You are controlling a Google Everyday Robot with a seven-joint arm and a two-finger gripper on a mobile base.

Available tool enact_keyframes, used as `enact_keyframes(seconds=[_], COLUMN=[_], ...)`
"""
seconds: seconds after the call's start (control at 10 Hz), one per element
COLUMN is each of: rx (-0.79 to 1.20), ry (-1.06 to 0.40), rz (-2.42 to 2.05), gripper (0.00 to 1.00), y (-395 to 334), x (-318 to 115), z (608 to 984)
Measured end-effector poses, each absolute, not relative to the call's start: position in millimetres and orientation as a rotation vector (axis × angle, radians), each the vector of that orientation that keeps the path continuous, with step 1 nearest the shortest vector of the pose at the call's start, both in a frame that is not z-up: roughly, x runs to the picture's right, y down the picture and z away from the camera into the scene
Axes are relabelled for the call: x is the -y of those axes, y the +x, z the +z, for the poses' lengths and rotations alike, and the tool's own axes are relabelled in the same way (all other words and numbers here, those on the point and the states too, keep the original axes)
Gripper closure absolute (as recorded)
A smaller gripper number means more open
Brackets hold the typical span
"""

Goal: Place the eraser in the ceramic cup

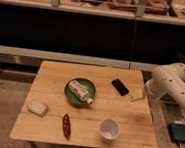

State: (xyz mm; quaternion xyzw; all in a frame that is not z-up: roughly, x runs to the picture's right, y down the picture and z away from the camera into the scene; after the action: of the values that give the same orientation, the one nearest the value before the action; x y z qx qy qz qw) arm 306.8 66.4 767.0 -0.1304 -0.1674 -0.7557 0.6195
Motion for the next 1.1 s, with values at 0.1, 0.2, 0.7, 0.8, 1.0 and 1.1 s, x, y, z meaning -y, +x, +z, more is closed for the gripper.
enact_keyframes(seconds=[0.1,0.2,0.7,0.8,1.0,1.1], rx=[0.351,0.309,0.27,0.272,0.257,0.245], ry=[-0.228,-0.15,-0.077,-0.064,0.03,0.068], rz=[-1.795,-1.861,-1.921,-1.928,-1.954,-1.963], gripper=[0.2,0.2,0.2,0.2,0.2,0.2], y=[303.6,302.7,301.6,301.8,294.0,291.4], x=[-51.7,-35.9,-19.7,-17.3,10.5,23.0], z=[773.4,783.5,793.1,797.1,824.7,837.2])
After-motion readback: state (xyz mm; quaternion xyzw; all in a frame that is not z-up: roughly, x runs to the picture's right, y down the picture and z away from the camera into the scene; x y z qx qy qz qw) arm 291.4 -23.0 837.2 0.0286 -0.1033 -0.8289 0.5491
